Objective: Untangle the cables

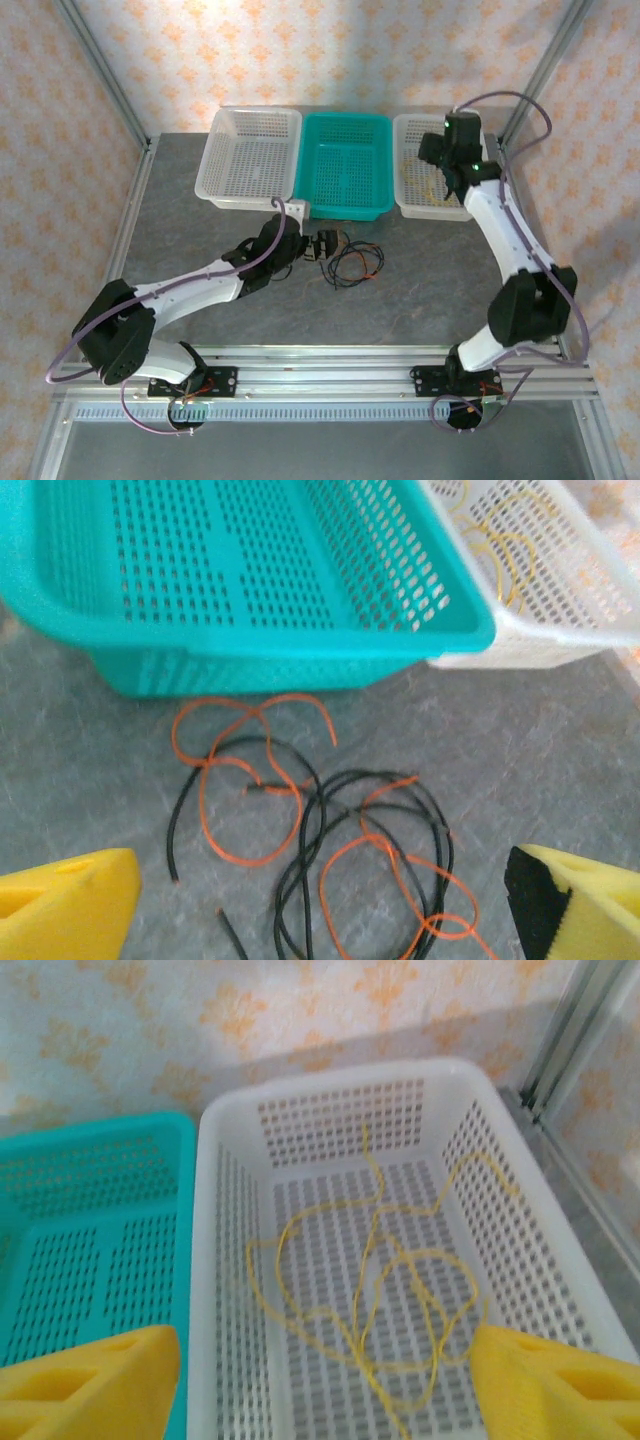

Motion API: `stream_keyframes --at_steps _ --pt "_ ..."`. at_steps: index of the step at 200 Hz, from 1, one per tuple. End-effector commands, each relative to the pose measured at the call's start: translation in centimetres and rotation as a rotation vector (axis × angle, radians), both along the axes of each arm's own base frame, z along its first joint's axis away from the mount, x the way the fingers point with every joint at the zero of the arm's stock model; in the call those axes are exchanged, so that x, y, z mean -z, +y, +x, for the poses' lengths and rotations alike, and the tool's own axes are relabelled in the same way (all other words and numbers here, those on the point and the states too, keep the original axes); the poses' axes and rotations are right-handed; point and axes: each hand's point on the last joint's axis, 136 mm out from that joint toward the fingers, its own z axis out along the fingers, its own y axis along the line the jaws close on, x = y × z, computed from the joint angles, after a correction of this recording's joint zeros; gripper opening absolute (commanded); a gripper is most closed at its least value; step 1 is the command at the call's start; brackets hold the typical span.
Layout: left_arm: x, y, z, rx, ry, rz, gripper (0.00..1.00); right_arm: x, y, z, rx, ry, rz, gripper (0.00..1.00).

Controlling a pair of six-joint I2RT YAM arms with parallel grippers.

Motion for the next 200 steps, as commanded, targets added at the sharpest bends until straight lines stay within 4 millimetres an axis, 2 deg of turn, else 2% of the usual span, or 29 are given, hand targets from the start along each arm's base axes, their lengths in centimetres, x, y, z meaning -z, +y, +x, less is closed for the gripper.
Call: stream_keyframes --at_steps 1,18,32,37,48,72,95,122,144,169,200 --pt "1.0 -0.4 -1.5 -0.010 0.045 -0.037 0.94 0.4 1.1 -4.2 -0.016 0.024 0.122 0.74" --pt "2.1 -0.8 -2.4 -0.015 0.074 -0.040 0.92 0.9 0.7 -7.3 0.013 0.034 0.164 0.68" --pt "3.1 -1.0 -3.0 -0.023 0.097 -0.048 0.90 2.6 1.0 -9.4 0.008 0.072 0.205 0.67" --pt "3.5 -1.1 -3.2 -0.028 0.108 -0.055 0.89 2.5 0.9 -10.6 0.012 0.067 0.226 0.66" --pt "4.4 -1.2 -3.6 -0.033 0.129 -0.063 0.87 3.5 1.3 -12.3 0.008 0.088 0.276 0.65" --pt "6.2 -1.3 -4.3 -0.061 0.179 -0.036 0.86 6.5 3.2 -15.5 -0.034 0.149 0.402 0.61" --pt "7.5 -0.9 -4.8 -0.082 0.214 -0.032 0.82 9.9 5.5 -17.9 -0.074 0.240 0.438 0.57" --pt "8.0 -1.3 -5.0 -0.068 0.236 -0.032 0.81 13.8 8.6 -19.9 -0.132 0.336 0.432 0.54" --pt "7.9 -2.1 -4.9 -0.050 0.248 -0.070 0.81 16.3 10.9 -20.9 -0.201 0.401 0.382 0.49" --pt "7.6 -3.3 -5.4 -0.022 0.265 -0.162 0.81 18.1 12.8 -21.4 -0.296 0.463 0.312 0.46" --pt "7.6 -3.7 -5.8 -0.005 0.272 -0.258 0.81 19.5 14.8 -21.7 -0.391 0.525 0.330 0.46"
